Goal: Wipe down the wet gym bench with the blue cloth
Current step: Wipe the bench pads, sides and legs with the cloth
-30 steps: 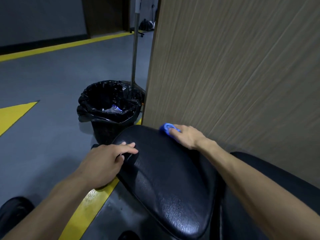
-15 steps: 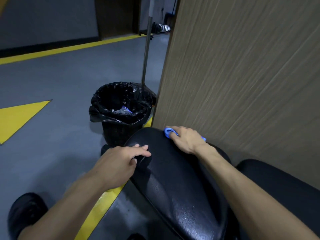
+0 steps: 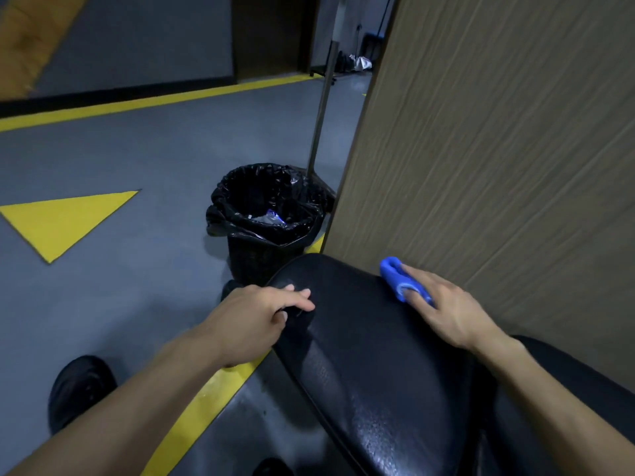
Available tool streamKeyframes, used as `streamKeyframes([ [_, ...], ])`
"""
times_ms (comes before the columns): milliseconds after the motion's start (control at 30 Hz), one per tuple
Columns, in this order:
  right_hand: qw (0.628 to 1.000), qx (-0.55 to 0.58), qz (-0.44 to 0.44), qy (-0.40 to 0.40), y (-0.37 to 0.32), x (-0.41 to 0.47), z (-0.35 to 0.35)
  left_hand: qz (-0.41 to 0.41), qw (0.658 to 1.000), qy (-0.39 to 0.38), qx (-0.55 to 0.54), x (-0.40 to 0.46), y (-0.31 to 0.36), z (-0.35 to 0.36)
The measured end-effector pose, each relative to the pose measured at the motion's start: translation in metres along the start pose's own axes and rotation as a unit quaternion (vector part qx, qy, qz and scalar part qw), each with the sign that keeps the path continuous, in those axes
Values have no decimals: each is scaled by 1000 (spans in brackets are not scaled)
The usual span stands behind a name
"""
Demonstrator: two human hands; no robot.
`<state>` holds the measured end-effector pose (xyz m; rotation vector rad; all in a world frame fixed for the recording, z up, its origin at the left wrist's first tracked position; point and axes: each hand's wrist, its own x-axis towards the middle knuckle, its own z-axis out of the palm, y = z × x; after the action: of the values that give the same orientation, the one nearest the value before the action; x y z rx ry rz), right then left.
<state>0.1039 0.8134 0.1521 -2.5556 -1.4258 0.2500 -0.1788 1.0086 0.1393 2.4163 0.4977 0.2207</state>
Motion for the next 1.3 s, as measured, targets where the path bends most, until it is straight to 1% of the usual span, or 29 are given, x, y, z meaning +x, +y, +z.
streamKeyframes([
  [67,999,1,-14,-37,13,-16,-8,-9,1000,-2,-7,1,2,-3],
  [100,998,24,-25,-59,15,-22,-13,-15,1000,-1,-13,1,2,-5],
  [167,988,128,-17,-84,16,-25,-26,-28,999,4,-41,2,-1,-6],
  [200,984,159,-4,-79,17,-22,-32,-37,997,11,-67,1,-2,-5],
  [233,985,160,-6,-66,18,-17,-35,-48,994,18,-98,0,-3,-4],
  [267,990,124,-15,-58,17,-11,-35,-58,990,24,-127,-2,-4,-3],
  [333,994,76,-22,-71,14,4,-26,-71,983,35,-164,-4,-5,-1],
  [400,992,71,-1,-102,9,18,-14,-71,977,43,-194,-3,-7,1],
  [467,992,50,22,-111,-1,36,-4,-70,972,48,-218,-3,-10,4],
  [567,990,27,51,-125,-36,71,5,-68,969,54,-230,-5,-13,8],
  [700,990,56,15,-127,-102,120,26,-58,966,57,-246,-5,-15,10],
  [800,992,19,-52,-116,-137,129,36,-62,964,56,-253,-4,-17,9],
  [867,990,7,-89,-111,-139,121,36,-61,961,55,-262,-5,-18,9],
  [900,989,22,-96,-111,-132,117,34,-60,961,54,-265,-6,-18,9],
  [967,988,65,-65,-122,-106,112,30,-57,961,53,-265,-7,-18,10],
  [1033,984,102,-4,-144,-75,106,25,-51,961,60,-264,-9,-18,10],
  [1100,980,121,36,-156,-55,101,20,-45,962,72,-258,-8,-17,12],
  [1200,979,110,45,-169,-62,108,20,-40,962,84,-258,-8,-17,14],
  [1300,984,95,23,-152,-104,124,27,-33,956,72,-284,-12,-17,15],
])
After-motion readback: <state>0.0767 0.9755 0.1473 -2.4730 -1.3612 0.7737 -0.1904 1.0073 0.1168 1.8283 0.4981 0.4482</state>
